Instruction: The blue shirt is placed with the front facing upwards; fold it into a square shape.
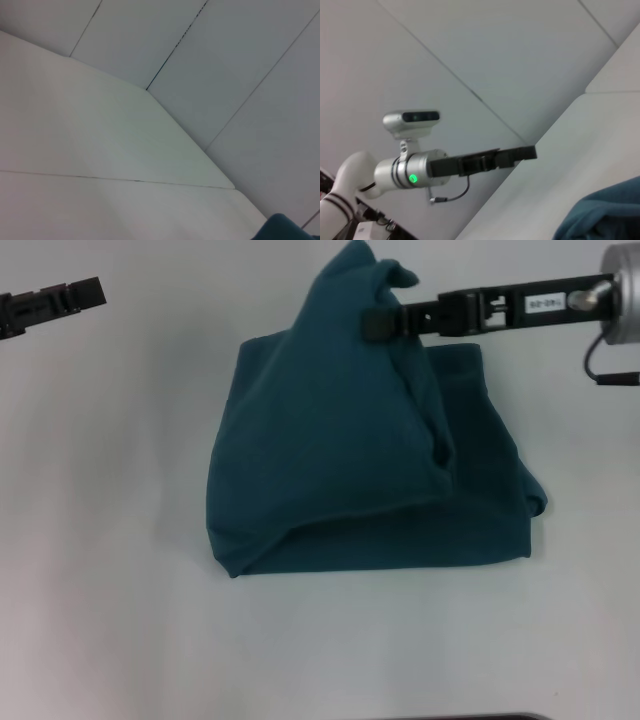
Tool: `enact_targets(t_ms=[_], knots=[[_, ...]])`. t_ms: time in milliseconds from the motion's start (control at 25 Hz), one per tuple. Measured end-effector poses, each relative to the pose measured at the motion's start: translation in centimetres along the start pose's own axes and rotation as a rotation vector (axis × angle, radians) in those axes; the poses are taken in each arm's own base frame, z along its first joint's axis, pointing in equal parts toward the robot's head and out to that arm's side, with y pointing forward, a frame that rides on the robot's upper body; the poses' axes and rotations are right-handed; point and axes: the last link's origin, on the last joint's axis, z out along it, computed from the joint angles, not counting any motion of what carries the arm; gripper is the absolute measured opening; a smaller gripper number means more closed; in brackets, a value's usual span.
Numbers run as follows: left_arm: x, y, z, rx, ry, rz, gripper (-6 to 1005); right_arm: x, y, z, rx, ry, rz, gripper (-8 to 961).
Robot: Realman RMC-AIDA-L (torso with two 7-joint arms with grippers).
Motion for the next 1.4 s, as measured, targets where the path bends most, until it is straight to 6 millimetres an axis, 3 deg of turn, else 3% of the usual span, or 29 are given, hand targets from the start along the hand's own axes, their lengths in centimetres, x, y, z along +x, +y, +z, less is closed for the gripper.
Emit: enact_targets(t_ms=[800, 1400], knots=[[0.1, -0.1, 0.3, 0.000, 0.003, -0.027, 768, 2.8, -0.5, -5.3, 0.072, -0.028, 0.084, 58], [0.0, 0.1, 0.9, -0.017, -0.002, -0.043, 767, 4.8, -1.6, -7.5, 0.161, -0.056, 0.153, 60]])
